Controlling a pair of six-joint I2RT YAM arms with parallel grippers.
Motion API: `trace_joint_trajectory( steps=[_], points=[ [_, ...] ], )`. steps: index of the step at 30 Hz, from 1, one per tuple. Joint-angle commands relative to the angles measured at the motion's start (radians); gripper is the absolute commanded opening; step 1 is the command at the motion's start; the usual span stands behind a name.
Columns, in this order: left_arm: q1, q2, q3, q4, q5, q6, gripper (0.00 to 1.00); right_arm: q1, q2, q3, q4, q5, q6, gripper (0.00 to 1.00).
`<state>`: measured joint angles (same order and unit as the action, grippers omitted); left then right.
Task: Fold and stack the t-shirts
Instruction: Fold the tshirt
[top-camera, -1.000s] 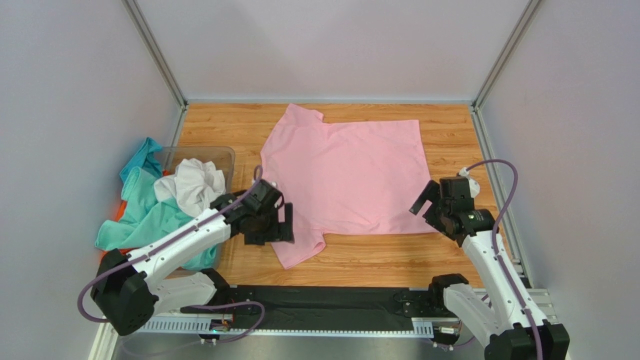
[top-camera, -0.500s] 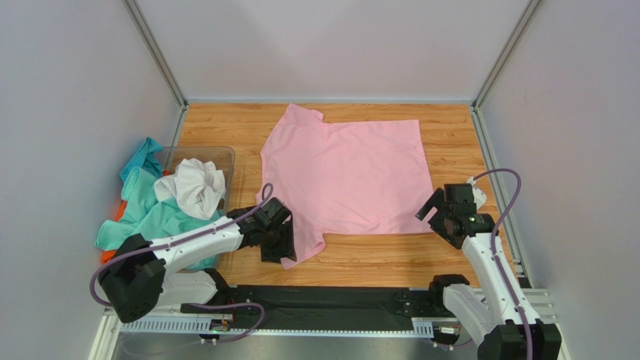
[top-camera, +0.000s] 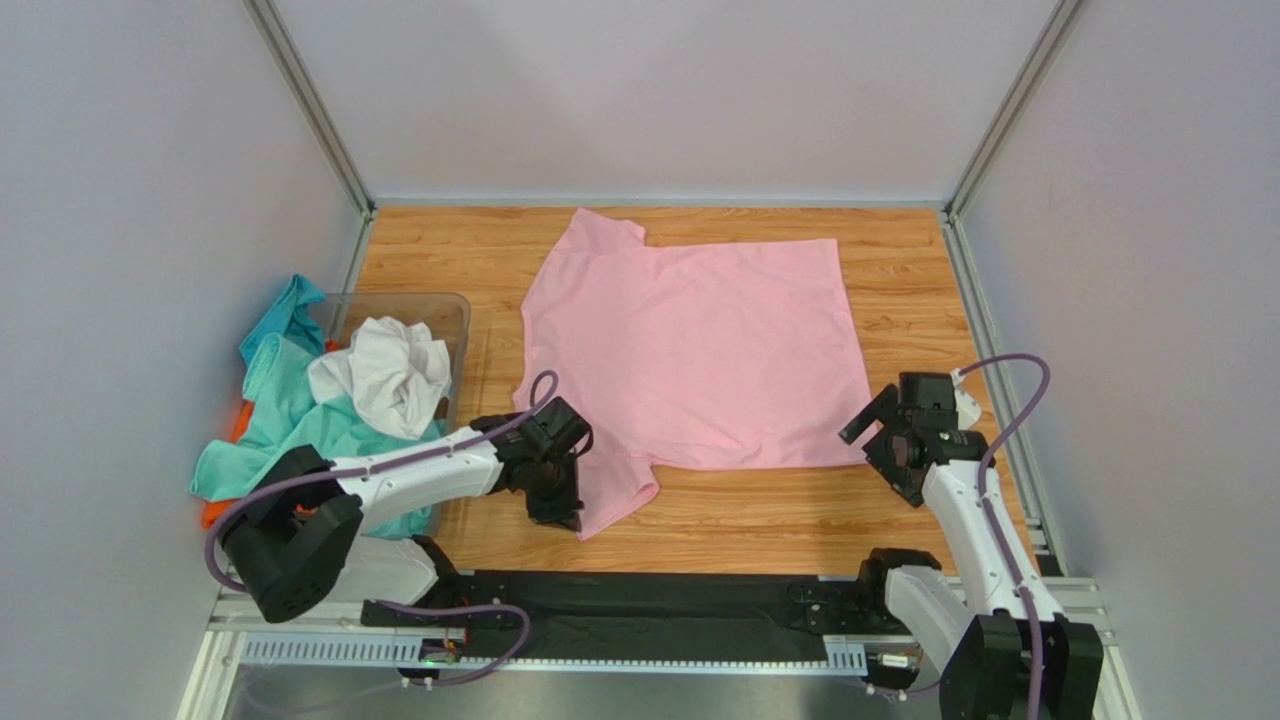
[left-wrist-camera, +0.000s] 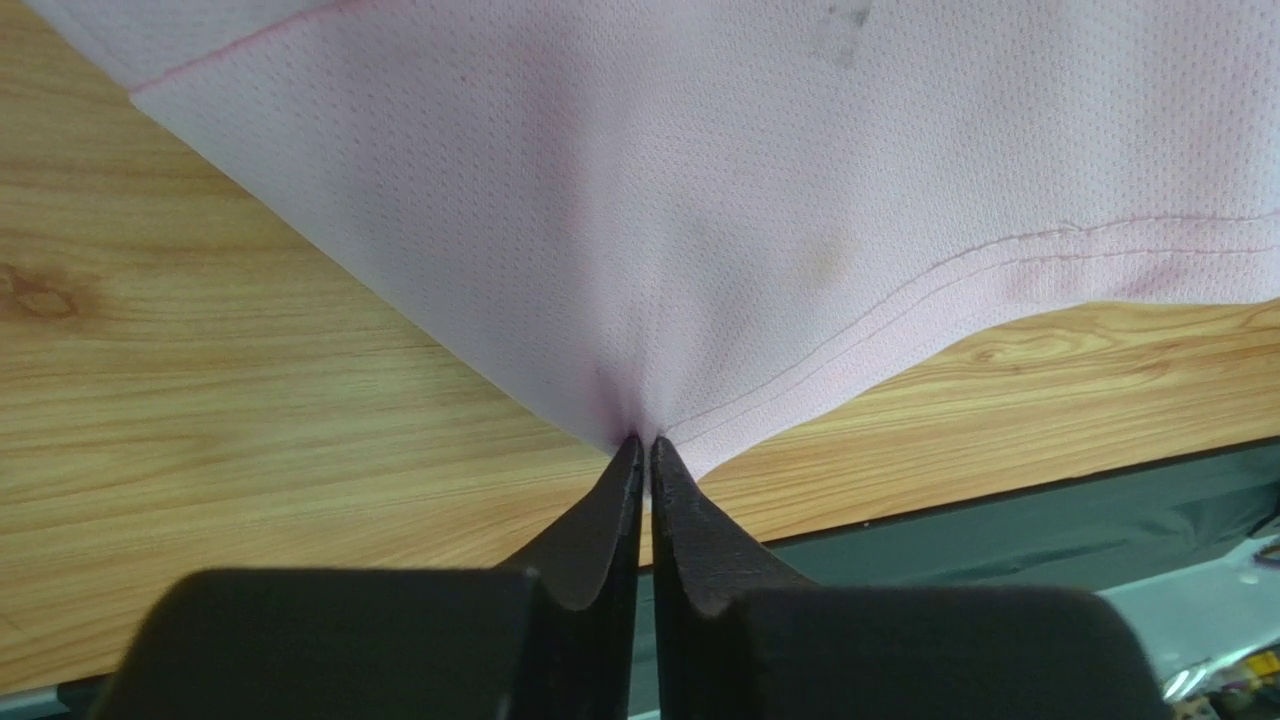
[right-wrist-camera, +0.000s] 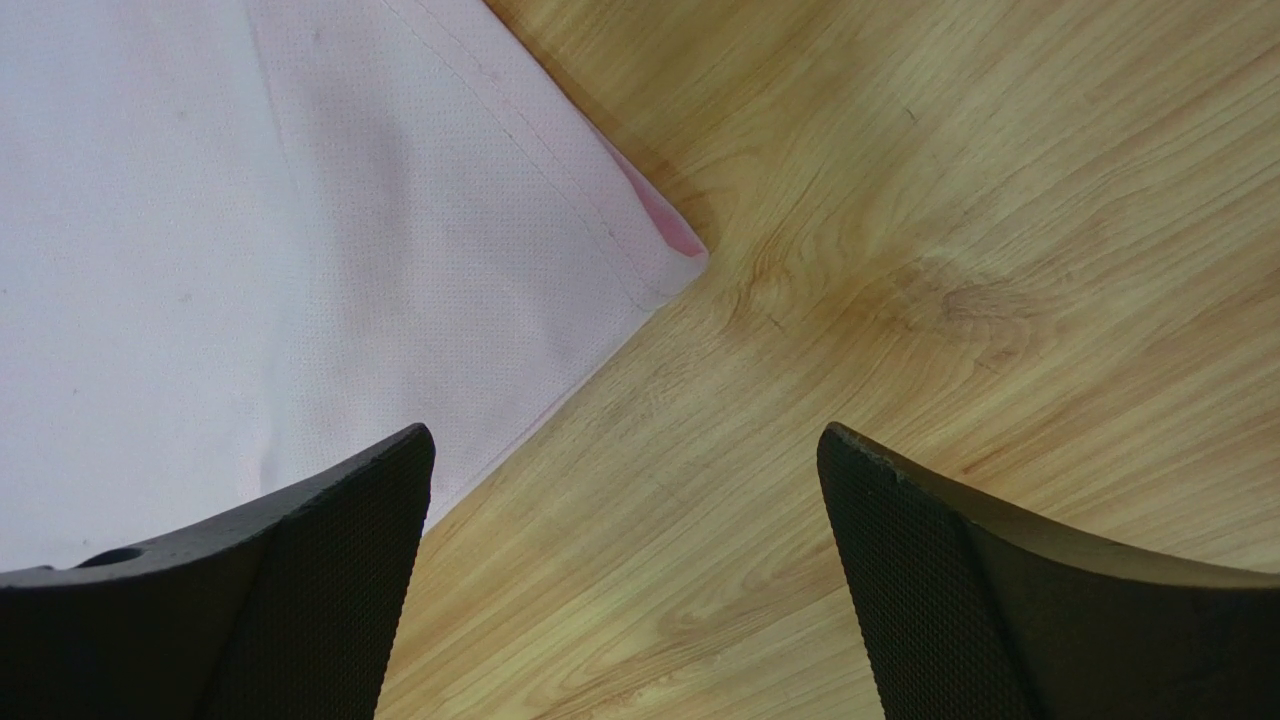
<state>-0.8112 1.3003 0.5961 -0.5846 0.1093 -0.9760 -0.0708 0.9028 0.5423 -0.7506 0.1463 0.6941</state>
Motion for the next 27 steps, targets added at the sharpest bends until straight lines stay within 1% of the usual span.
trace_joint_trajectory(
  steps=[1, 2, 11, 16, 20, 21, 24, 26, 27],
  points=[
    [-0.005, 0.019, -0.009, -0.038, -0.020, -0.004, 0.09, -0.006, 0.011, -0.002, 0.057, -0.024, 0.018, 0.99],
    [-0.005, 0.011, -0.009, -0.062, -0.029, -0.006, 0.00, -0.006, 0.011, -0.007, 0.057, -0.024, 0.019, 0.99],
    [-0.005, -0.116, -0.009, -0.195, -0.069, 0.000, 0.00, -0.009, 0.002, -0.041, 0.057, -0.010, 0.035, 0.96],
    [-0.005, -0.168, -0.019, -0.202, -0.062, -0.003, 0.00, -0.009, 0.022, -0.065, 0.077, 0.027, 0.051, 0.92],
    [-0.005, -0.174, -0.021, -0.202, -0.062, -0.007, 0.00, -0.009, 0.057, -0.074, 0.121, 0.030, 0.062, 0.88],
    [-0.006, -0.173, -0.019, -0.202, -0.066, -0.009, 0.00, -0.009, 0.067, -0.084, 0.138, 0.016, 0.067, 0.85],
    [-0.005, -0.168, -0.012, -0.201, -0.066, -0.009, 0.00, -0.011, 0.099, -0.096, 0.166, 0.024, 0.068, 0.84],
    [-0.005, -0.164, -0.010, -0.202, -0.066, -0.012, 0.00, -0.011, 0.113, -0.094, 0.177, 0.033, 0.067, 0.74],
    [-0.006, -0.165, -0.010, -0.201, -0.068, -0.013, 0.00, -0.011, 0.119, -0.094, 0.177, 0.030, 0.068, 0.64]
  ],
)
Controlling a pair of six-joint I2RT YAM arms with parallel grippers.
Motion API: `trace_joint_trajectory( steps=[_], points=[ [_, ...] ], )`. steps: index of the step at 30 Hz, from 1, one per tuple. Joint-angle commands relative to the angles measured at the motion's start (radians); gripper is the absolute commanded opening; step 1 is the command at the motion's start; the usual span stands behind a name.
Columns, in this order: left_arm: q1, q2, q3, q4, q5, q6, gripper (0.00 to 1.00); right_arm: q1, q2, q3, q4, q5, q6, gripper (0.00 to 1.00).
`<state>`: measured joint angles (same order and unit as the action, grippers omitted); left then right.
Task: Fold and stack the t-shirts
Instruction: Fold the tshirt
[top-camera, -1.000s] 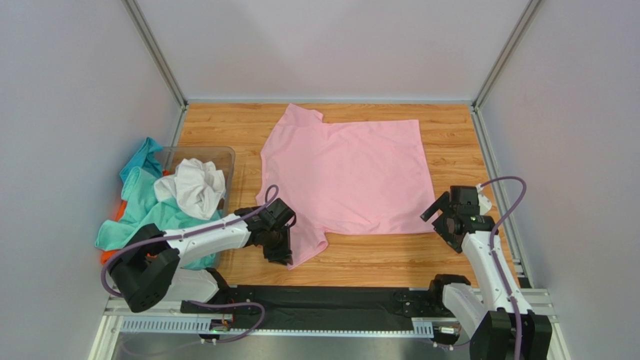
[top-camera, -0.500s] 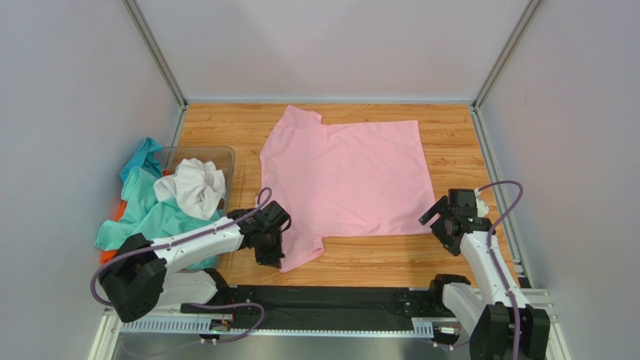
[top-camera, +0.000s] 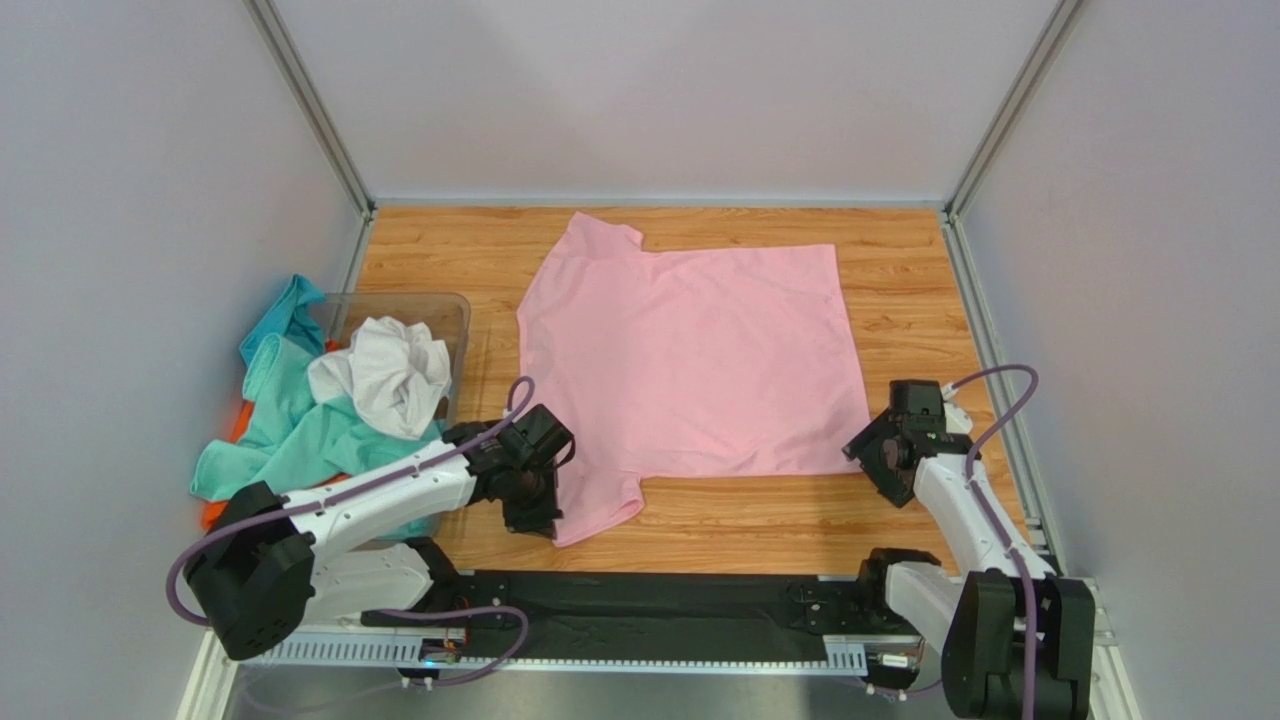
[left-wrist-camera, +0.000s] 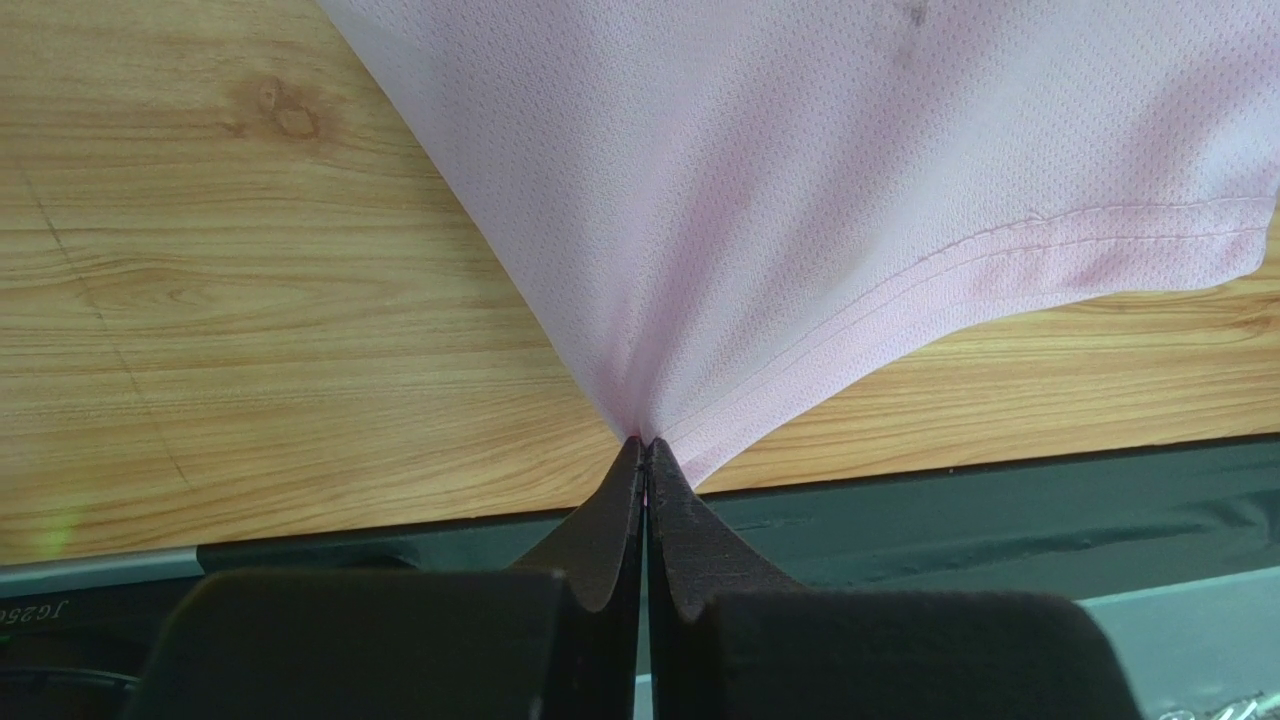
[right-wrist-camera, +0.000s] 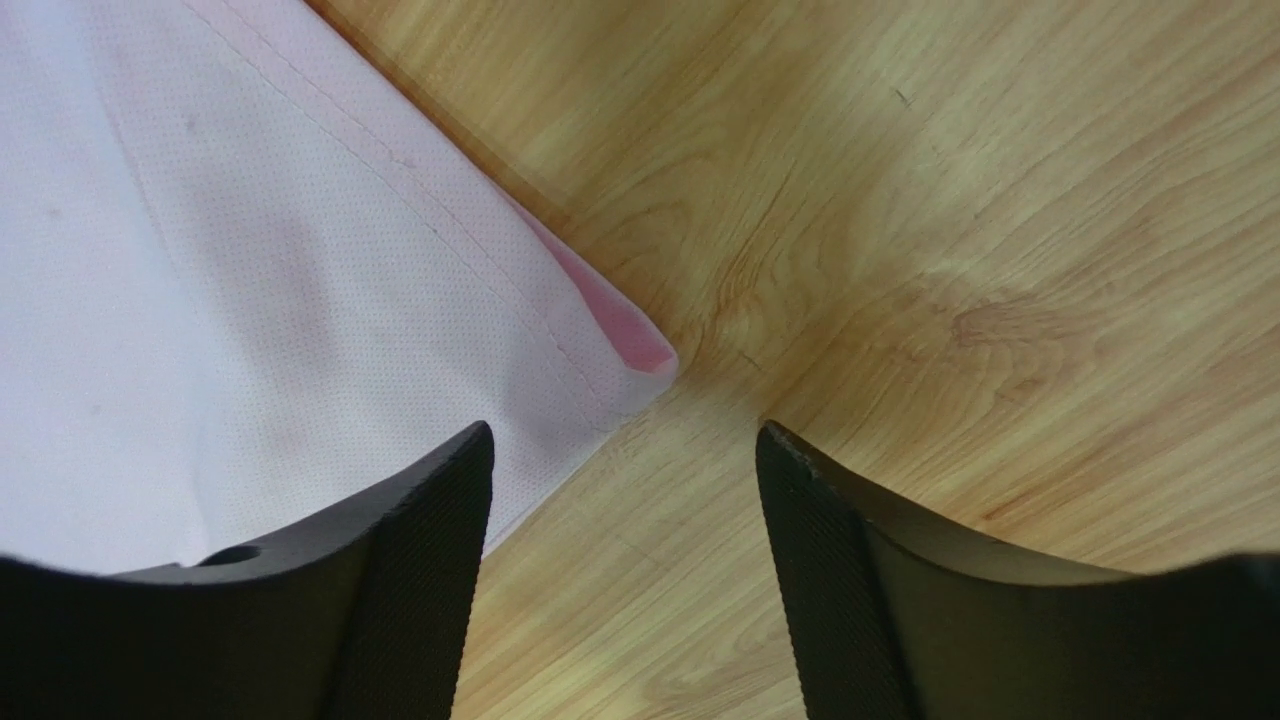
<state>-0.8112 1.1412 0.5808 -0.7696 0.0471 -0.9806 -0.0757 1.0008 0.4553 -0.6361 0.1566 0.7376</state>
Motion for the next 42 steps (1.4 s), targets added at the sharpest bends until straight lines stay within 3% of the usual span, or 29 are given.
trace_joint_trajectory(
  steps=[1, 5, 9, 17, 23, 31, 42],
  points=[
    [-0.005, -0.008, 0.005, -0.017, -0.007, -0.009, 0.00, -0.006, 0.021, -0.009, 0.065, 0.015, 0.025, 0.60],
    [-0.005, -0.012, 0.004, -0.019, -0.016, -0.012, 0.00, -0.006, 0.019, -0.021, 0.076, 0.037, 0.022, 0.50],
    [-0.005, -0.006, 0.004, -0.020, -0.007, -0.009, 0.00, -0.006, 0.009, -0.027, 0.072, 0.028, 0.020, 0.23],
    [-0.006, -0.034, 0.002, -0.023, -0.013, -0.010, 0.00, -0.007, -0.048, -0.032, 0.053, 0.058, -0.004, 0.01],
    [-0.005, -0.026, 0.004, -0.022, -0.018, -0.006, 0.00, -0.007, -0.102, -0.040, 0.036, 0.043, -0.009, 0.00],
    [-0.005, -0.126, -0.013, -0.042, -0.039, -0.017, 0.00, -0.007, -0.261, -0.033, -0.063, -0.049, 0.035, 0.00],
    [-0.003, 0.031, 0.223, -0.031, -0.104, 0.071, 0.00, -0.007, -0.194, 0.075, -0.074, -0.081, -0.052, 0.00]
  ],
)
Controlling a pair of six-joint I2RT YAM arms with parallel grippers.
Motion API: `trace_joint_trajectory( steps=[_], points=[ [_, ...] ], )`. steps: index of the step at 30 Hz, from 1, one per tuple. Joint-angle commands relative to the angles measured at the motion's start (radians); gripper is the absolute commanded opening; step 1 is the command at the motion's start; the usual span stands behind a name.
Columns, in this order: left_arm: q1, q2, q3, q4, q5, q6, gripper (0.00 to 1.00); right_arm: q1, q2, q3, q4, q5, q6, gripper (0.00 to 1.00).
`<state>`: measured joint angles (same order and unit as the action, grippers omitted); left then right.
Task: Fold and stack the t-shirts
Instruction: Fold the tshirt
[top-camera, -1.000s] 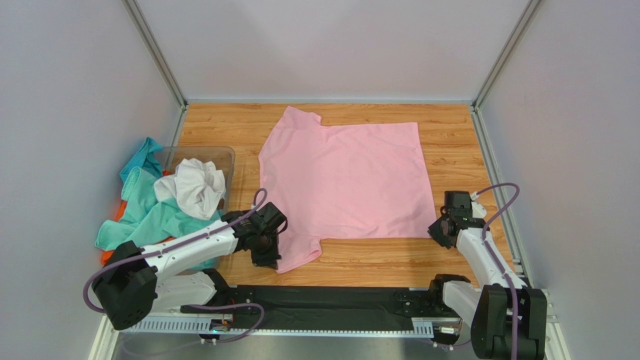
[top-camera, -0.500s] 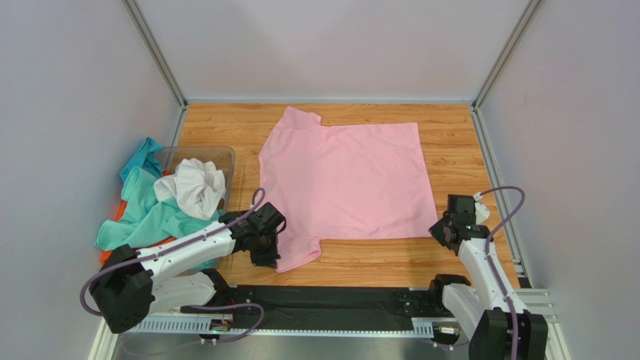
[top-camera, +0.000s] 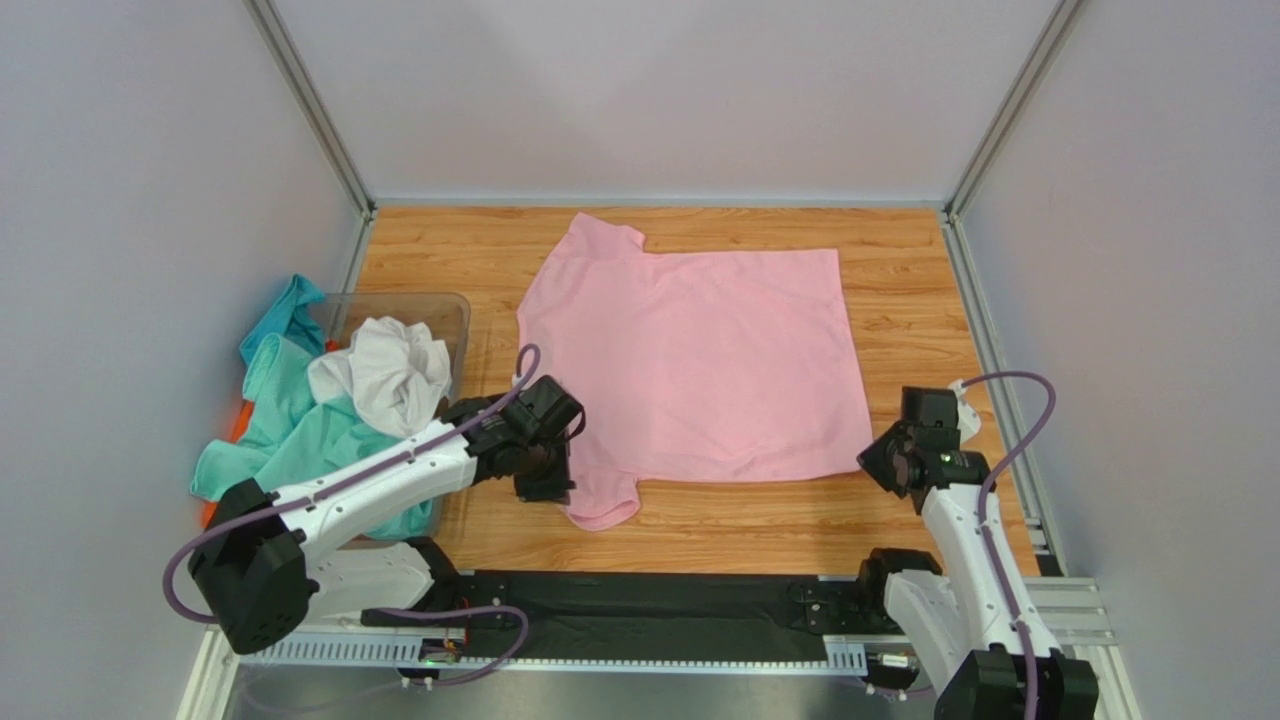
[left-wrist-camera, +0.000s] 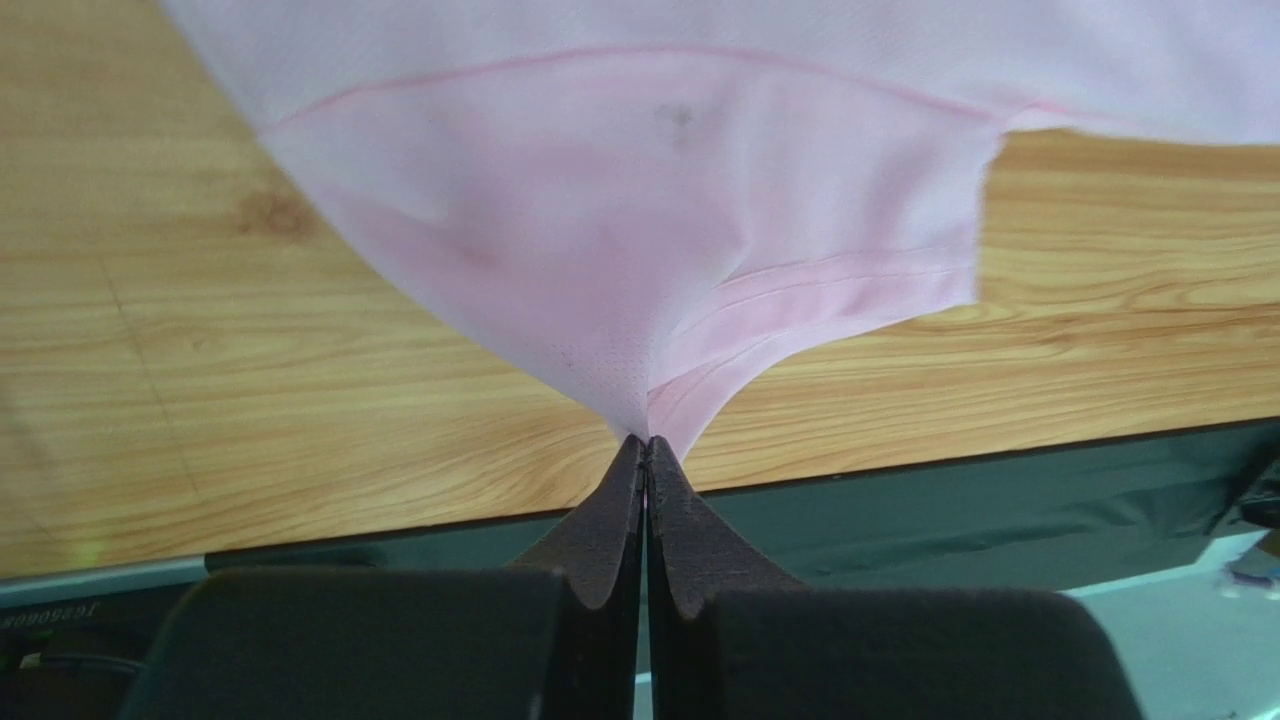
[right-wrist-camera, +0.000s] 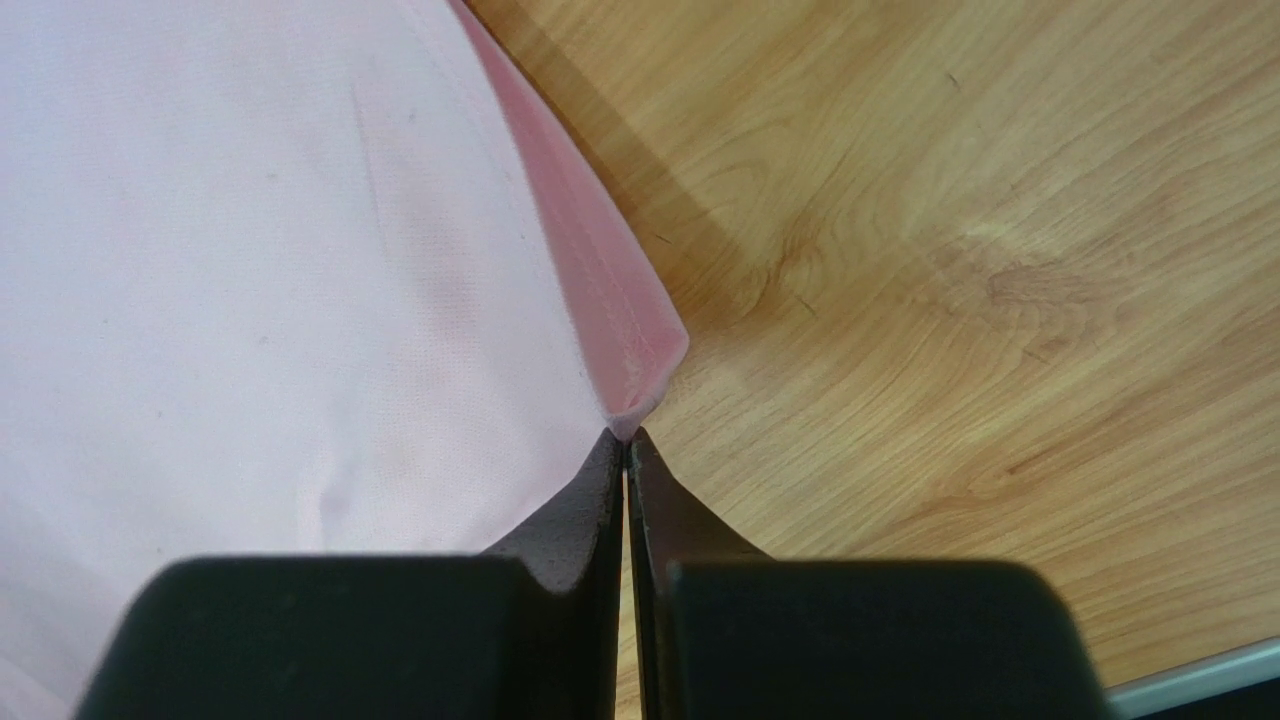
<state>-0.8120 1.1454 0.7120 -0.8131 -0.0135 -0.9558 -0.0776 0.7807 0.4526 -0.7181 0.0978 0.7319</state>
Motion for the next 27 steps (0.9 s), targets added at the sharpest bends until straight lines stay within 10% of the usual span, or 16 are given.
trace_joint_trajectory(
  steps=[1, 27],
  points=[
    [-0.001, 0.033, 0.110, 0.012, -0.048, 0.054, 0.00, -0.005, 0.037, 0.089, 0.011, -0.030, -0.058, 0.00],
    [0.407, 0.352, 0.569, 0.032, 0.037, 0.313, 0.00, 0.013, 0.518, 0.512, 0.045, -0.132, -0.219, 0.00]
  ],
)
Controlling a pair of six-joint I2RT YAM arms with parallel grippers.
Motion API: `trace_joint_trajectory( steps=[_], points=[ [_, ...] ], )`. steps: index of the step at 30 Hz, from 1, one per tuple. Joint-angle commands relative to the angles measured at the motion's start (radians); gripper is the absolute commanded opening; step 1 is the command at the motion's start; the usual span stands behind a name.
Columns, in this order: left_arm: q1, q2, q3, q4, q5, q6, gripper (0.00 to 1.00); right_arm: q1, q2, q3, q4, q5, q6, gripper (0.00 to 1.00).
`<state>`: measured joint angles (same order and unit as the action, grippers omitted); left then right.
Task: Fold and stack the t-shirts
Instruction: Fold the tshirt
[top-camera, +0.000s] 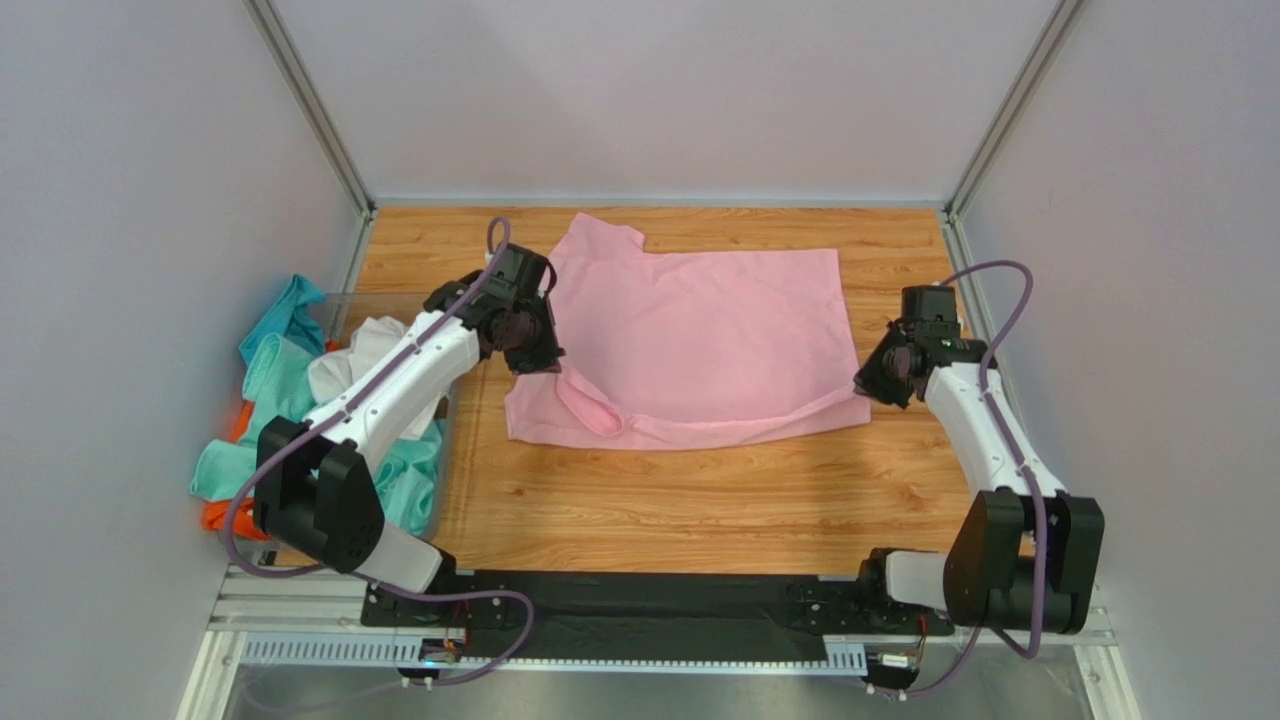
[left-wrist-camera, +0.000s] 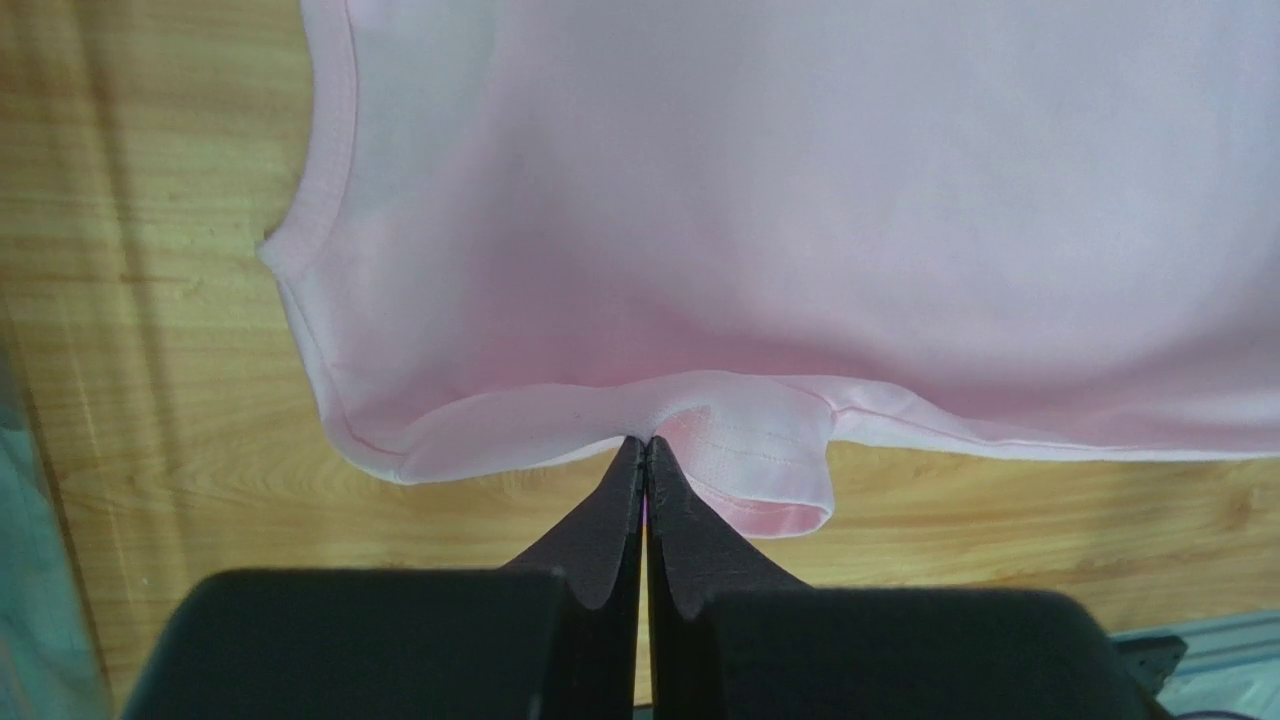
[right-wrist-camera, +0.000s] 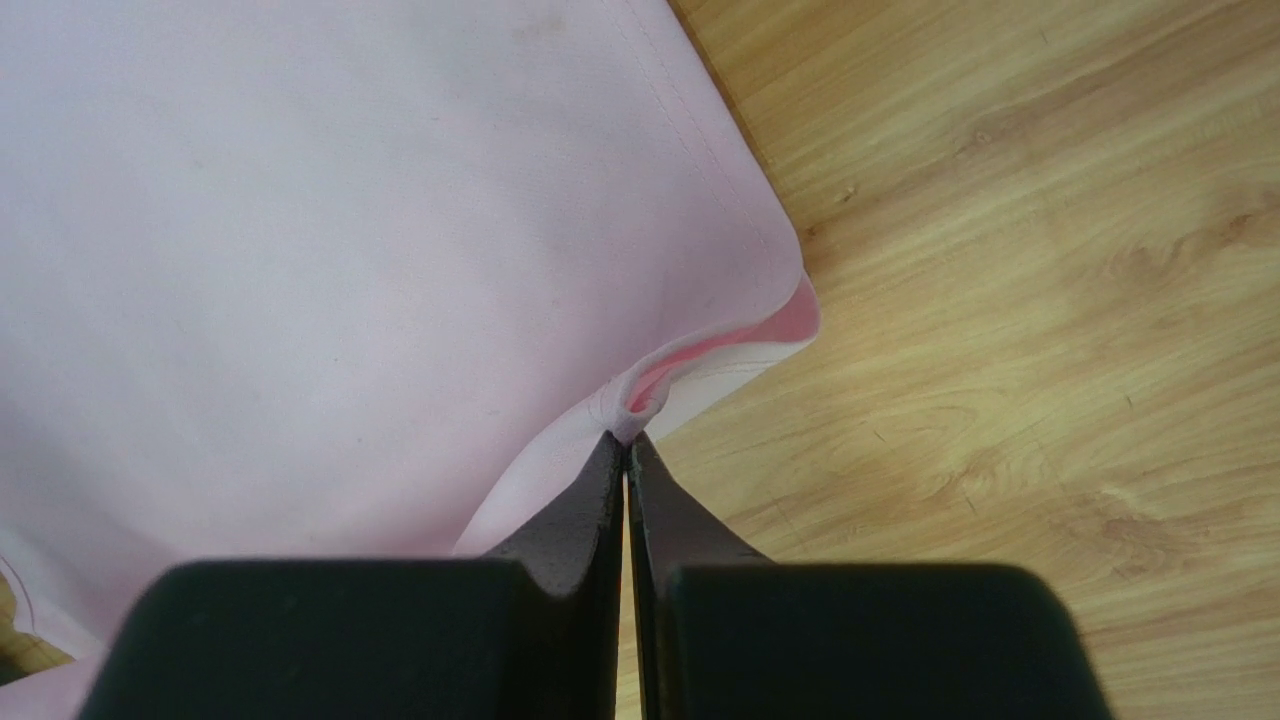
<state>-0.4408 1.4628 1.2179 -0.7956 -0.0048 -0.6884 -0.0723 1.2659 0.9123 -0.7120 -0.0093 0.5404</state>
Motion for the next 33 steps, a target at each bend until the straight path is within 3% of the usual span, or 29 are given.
trace_joint_trajectory(
  steps=[1, 24, 27, 30, 31, 33],
  points=[
    [0.043, 0.062, 0.095, 0.015, 0.032, 0.053, 0.00, 0.011, 0.042, 0.059, 0.049, -0.034, -0.028, 0.00],
    [0.182, 0.416, 0.449, -0.008, 0.028, 0.135, 0.00, 0.023, 0.391, 0.347, 0.095, 0.052, 0.004, 0.00],
    [0.195, 0.490, 0.521, -0.017, 0.006, 0.142, 0.04, 0.023, 0.446, 0.382, 0.095, 0.057, 0.003, 0.04],
    [0.215, 0.599, 0.609, -0.060, 0.006, 0.145, 0.28, 0.023, 0.496, 0.434, 0.100, 0.060, -0.016, 0.13],
    [0.217, 0.610, 0.623, -0.063, 0.006, 0.153, 0.63, 0.023, 0.503, 0.466, 0.082, 0.072, -0.023, 0.32],
    [0.217, 0.610, 0.644, -0.082, 0.043, 0.159, 0.83, 0.025, 0.504, 0.481, 0.069, 0.071, -0.033, 0.44]
  ],
)
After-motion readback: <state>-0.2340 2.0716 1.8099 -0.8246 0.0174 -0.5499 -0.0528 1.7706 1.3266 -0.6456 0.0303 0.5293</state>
